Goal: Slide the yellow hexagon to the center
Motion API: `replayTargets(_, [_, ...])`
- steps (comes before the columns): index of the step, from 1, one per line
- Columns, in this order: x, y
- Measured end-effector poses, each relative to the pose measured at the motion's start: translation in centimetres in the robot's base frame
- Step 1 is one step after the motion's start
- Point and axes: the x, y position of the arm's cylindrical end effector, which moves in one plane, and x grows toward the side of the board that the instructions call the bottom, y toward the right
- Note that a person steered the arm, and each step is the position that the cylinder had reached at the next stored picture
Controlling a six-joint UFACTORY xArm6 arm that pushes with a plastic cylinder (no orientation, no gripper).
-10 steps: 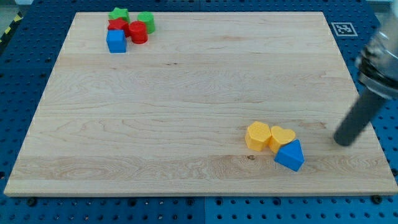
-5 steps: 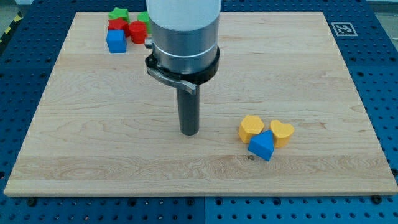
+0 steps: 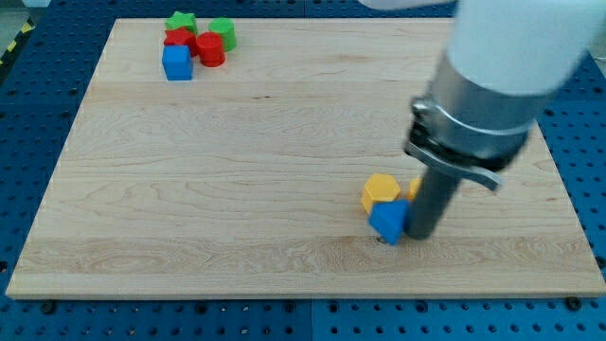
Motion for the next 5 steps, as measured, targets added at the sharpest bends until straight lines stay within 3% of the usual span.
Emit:
replayTargets(1, [-3.5, -4.2])
replayTargets(2, [-4.1, -5.9])
replayTargets(4, [-8.5, -5.8])
replayTargets(5, [-7.8, -5.0])
